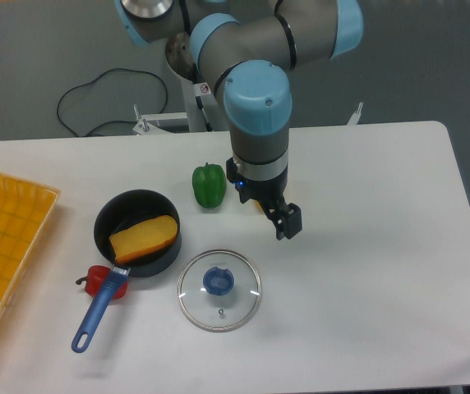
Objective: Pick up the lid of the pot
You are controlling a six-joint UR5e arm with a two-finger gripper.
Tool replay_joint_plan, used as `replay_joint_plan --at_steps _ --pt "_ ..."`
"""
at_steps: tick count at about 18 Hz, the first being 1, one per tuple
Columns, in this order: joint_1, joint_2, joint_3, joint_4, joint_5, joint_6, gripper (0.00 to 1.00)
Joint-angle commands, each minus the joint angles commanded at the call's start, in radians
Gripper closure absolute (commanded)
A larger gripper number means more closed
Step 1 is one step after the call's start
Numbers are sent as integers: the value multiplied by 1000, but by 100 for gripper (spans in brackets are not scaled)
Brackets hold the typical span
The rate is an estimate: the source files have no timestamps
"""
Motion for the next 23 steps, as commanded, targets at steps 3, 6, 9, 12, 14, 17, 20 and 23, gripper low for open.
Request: replay_joint_plan --at_steps 3,6,9,12,14,17,20,23 --pt "0 0 -2 0 0 0 0" --pt "-3 0 -3 0 -3 -2 0" --pt "-5 -2 -6 0 -31 -3 0" --pt "0 -3 -26 0 -44 -2 0" --pt "-2 3 -57 11 -44 -2 0" --pt "-3 15 -95 102 -44 -15 0" --pt "2 17 -104 132 -51 -20 0" --pt "0 17 -104 132 -55 -23 0"
